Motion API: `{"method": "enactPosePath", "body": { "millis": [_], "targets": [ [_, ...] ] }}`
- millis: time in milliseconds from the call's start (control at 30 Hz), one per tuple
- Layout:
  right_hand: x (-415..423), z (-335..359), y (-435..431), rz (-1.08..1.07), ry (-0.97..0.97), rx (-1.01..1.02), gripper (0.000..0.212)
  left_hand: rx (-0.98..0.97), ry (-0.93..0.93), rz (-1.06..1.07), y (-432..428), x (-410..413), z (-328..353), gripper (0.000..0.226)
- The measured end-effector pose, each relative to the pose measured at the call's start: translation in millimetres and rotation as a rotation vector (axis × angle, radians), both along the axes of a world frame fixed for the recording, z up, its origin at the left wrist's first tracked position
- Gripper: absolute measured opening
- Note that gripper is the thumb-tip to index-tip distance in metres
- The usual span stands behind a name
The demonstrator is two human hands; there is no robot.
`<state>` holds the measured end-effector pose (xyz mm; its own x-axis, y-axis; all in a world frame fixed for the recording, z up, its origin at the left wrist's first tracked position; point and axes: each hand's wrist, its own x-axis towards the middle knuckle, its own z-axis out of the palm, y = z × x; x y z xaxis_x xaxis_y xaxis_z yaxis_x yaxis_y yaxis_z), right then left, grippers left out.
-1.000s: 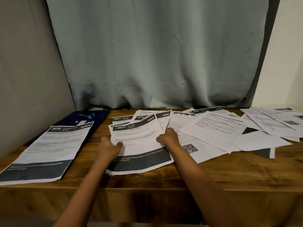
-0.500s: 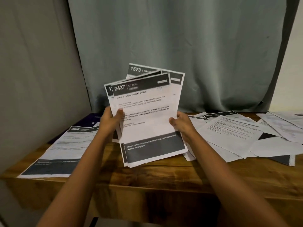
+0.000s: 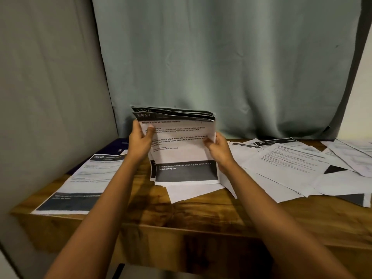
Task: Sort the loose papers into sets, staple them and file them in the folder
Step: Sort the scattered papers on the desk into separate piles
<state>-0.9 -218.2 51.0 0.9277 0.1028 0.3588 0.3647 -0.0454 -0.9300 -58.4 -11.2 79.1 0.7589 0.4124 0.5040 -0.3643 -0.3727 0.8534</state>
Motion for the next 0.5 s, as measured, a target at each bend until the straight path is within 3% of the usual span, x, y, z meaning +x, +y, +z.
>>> {"method": "enactPosePath", "body": {
  "millis": [133, 267, 367, 500],
  "targets": [
    [-1, 10, 3, -0.095, -0.063, -0.020, 0.027, 0.026, -0.076, 0.045, 4, 0, 12, 0.016],
    [-2, 18, 16, -0.158, -0.040, -0.094, 0.026, 0.149, -0.091, 0.193, 9, 5, 28, 0.032],
    [-8, 4, 28, -0.185, 0.080, -0.178, 0.026, 0.265, 0.131, 0.318, 11, 8, 20, 0.040],
    [-23, -25, 38, -0.182, 0.154, -0.335, 0.027, 0.332, 0.400, 0.313, 19, 8, -12, 0.044]
  ]
}}
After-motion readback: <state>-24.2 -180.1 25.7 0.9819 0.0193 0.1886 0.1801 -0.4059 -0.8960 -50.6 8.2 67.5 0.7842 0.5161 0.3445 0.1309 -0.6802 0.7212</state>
